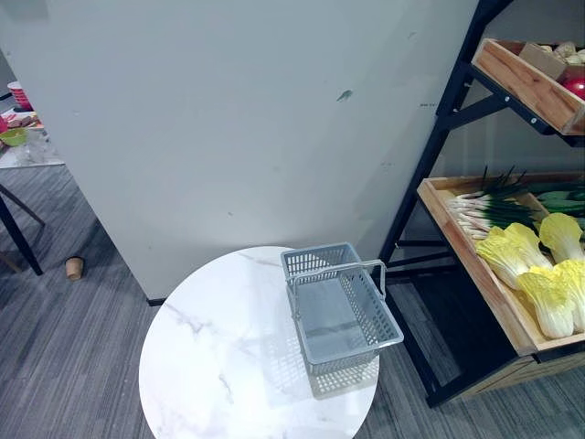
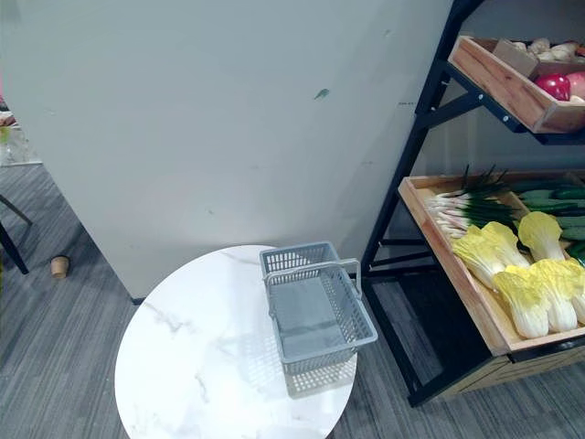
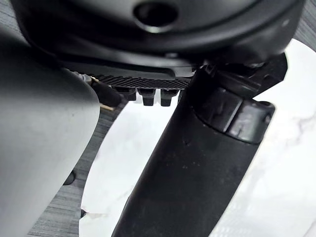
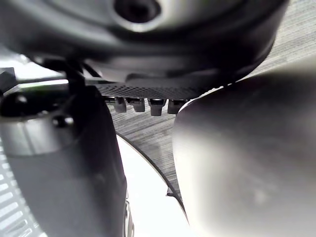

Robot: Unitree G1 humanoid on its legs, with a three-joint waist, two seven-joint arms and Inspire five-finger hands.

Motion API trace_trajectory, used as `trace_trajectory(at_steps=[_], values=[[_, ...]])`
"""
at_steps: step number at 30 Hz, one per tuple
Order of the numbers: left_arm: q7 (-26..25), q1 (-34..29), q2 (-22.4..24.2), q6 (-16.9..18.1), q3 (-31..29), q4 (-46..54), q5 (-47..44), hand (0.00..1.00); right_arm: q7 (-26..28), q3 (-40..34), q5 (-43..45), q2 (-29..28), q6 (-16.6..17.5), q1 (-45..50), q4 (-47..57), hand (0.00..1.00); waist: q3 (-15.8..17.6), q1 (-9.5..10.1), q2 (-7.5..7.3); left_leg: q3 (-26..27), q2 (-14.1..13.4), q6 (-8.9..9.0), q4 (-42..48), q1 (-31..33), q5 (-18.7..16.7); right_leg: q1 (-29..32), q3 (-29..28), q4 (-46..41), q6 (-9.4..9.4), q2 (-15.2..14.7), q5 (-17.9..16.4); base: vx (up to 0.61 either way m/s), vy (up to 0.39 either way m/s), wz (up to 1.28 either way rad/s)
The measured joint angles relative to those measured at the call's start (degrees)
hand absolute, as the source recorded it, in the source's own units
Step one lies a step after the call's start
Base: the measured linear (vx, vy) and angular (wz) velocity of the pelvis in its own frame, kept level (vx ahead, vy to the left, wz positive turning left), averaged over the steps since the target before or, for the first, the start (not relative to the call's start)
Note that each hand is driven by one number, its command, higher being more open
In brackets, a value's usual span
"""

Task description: Pick vegetable in the basket

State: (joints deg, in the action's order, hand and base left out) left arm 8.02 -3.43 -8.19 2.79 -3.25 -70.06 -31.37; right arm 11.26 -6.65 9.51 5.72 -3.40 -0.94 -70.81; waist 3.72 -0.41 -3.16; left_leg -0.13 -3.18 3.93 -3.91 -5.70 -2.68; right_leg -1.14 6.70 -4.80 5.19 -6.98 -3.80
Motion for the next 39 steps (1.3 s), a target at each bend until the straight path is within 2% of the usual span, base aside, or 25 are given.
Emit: trace_trajectory(at_steps=[5,10,14,18,23,26,29,32,34,39], values=[[0.2,-0.9,1.2,2.0,-4.9,0.0,-1.2,1.00,-3.3,-4.9,8.8,-1.3,2.0,2.4,0.0,1.00,-1.0,0.08,-0.48,2.2,-0.1,0.13,-1.0,-0.3,0.3,-0.2,0.7,0.4,0.16,-0.3,0.0,0.01,0.017,0.05],[1.3,-3.0,2.2,3.0,-12.4,0.9,-1.9,1.00,-10.1,-12.4,22.5,-3.3,4.6,6.0,2.8,1.00,-2.8,0.12,-0.95,8.8,-0.6,0.30,-1.4,-1.4,0.4,-2.0,0.3,2.6,0.89,-0.6,0.6,0.00,0.023,-0.08],[2.1,-3.1,2.9,2.8,-15.5,1.4,-1.1,1.00,-12.3,-18.8,24.4,-2.3,7.3,6.0,8.5,1.00,-2.8,0.07,-0.76,12.0,-0.5,0.30,-1.5,-1.4,0.4,-1.8,-1.7,3.4,1.13,-0.7,1.4,-0.03,0.018,-0.25],[2.1,-3.4,3.0,1.8,-15.8,3.1,-0.4,1.00,-13.5,-21.5,23.8,0.2,9.3,5.7,15.1,1.00,-2.8,0.04,-0.86,13.0,-0.4,0.29,-1.5,-1.4,0.3,-1.8,-2.2,4.0,1.21,-0.8,1.7,-0.02,0.007,-0.08],[2.3,-4.3,3.1,1.3,-14.7,4.9,0.6,1.00,-14.0,-21.2,19.6,3.5,10.5,3.6,27.4,1.00,-2.5,-0.08,-0.54,13.6,-0.3,0.30,-1.5,-1.3,0.3,-1.7,-2.3,4.1,1.20,-0.7,1.7,0.00,-0.001,-0.01],[2.3,-4.6,3.0,1.3,-12.8,5.4,0.6,1.00,-13.9,-20.8,17.8,4.2,11.0,1.6,30.4,1.00,-2.4,-0.14,-0.34,13.6,-0.1,0.31,-1.5,-1.2,0.3,-1.7,-2.3,4.3,1.19,-0.7,1.7,0.00,0.000,0.00],[2.3,-4.7,2.9,1.1,-10.8,5.8,0.6,1.00,-13.4,-17.1,13.5,5.7,11.0,-0.6,31.8,1.00,-2.0,-0.17,0.18,13.5,0.0,0.31,-1.5,-1.1,0.3,-1.6,-2.2,4.5,1.19,-0.7,1.7,0.00,0.000,0.00],[2.3,-4.8,2.7,0.9,-9.0,6.0,0.7,1.00,-12.5,-13.1,7.1,6.8,10.8,-2.2,33.0,1.00,-2.0,-0.19,0.68,13.3,0.1,0.33,-1.5,-0.4,0.3,-0.9,-2.2,4.6,1.16,-0.7,1.8,0.00,-0.008,0.02],[2.3,-5.3,2.6,0.9,-8.2,7.3,1.0,1.00,-10.8,-9.2,-1.0,9.6,9.8,-3.2,35.9,1.00,-2.0,-0.24,0.77,12.9,0.2,0.33,-1.3,0.3,0.4,-0.3,-2.0,4.6,1.14,-0.8,1.8,0.02,-0.024,0.06],[2.3,-5.3,2.1,0.4,-6.6,7.9,2.8,1.00,-9.7,-5.2,-15.5,16.3,9.7,-7.4,39.1,1.00,-2.0,-0.84,0.87,11.7,0.4,0.26,-1.2,1.5,0.7,0.3,-0.9,4.6,1.13,-1.0,2.3,0.01,-0.013,0.09]])
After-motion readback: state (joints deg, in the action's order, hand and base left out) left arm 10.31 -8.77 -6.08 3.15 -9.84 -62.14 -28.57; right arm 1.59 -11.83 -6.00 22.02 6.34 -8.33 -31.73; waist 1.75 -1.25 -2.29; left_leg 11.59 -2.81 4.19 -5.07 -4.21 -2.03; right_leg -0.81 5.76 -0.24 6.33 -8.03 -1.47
